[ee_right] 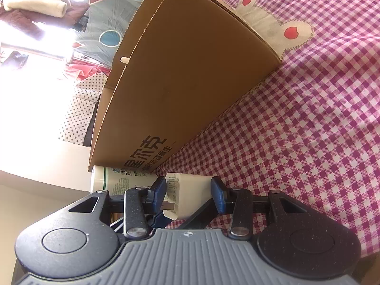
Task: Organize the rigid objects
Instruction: 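Close the right gripper around the white plug charger, then carry the charger into the box and open the right gripper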
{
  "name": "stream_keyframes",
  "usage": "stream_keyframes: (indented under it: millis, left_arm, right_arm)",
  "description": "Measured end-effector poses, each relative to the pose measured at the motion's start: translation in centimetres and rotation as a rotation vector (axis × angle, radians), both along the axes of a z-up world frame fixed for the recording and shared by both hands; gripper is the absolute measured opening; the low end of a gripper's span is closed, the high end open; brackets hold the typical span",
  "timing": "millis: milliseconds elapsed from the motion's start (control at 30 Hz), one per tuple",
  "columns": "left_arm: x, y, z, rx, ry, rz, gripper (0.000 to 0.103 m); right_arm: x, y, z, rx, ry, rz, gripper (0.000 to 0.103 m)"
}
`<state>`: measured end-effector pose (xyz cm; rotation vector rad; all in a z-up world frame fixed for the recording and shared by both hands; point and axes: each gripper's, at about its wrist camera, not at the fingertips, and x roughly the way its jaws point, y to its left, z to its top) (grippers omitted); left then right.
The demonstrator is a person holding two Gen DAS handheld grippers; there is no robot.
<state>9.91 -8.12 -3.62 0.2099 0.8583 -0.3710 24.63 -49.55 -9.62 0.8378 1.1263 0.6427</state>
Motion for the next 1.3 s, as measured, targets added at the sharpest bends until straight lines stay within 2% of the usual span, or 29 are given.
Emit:
stream_keyframes:
  millis: [367, 567, 700, 833, 967, 1067, 1200, 1300]
  left_arm:
    - [-0.4, -0.3, 0.0, 0.008, -0.011, 0.025, 0.027]
    - [-1.2, -0.1, 1.4, 0.011, -0.041, 0.036, 0.027]
    - [-1.8, 0.1, 4.0, 0.022, -0.092, 0.05, 0.027]
    - [-1.7, 0.4, 8.0, 0.027, -0.18, 0.074, 0.027]
    - [0.0, 0.7, 11.6, 0.014, -0.248, 0.098, 0.027]
    - [2.1, 0.6, 13.2, -0.004, -0.269, 0.12, 0.027]
    - [5.8, 0.5, 13.8, -0.033, -0.233, 0.153, 0.027]
    - [9.2, 1.1, 12.8, -0.072, -0.124, 0.184, 0.027]
  right_arm:
    - [-0.3, -0.4, 0.1, 0.016, -0.004, -0.002, 0.045]
    - [-1.3, 0.0, 1.5, 0.022, -0.032, -0.007, 0.045]
    - [-1.8, 0.5, 4.3, 0.033, -0.099, 0.006, 0.045]
    - [-1.6, 1.1, 8.5, 0.056, -0.205, 0.021, 0.045]
    - [0.0, 2.0, 12.9, 0.051, -0.32, 0.038, 0.045]
    - [1.9, 2.6, 15.1, 0.037, -0.368, 0.056, 0.045]
    - [6.1, 4.1, 16.8, -0.007, -0.369, 0.093, 0.045]
    - [9.5, 5.0, 16.0, -0.058, -0.324, 0.124, 0.045]
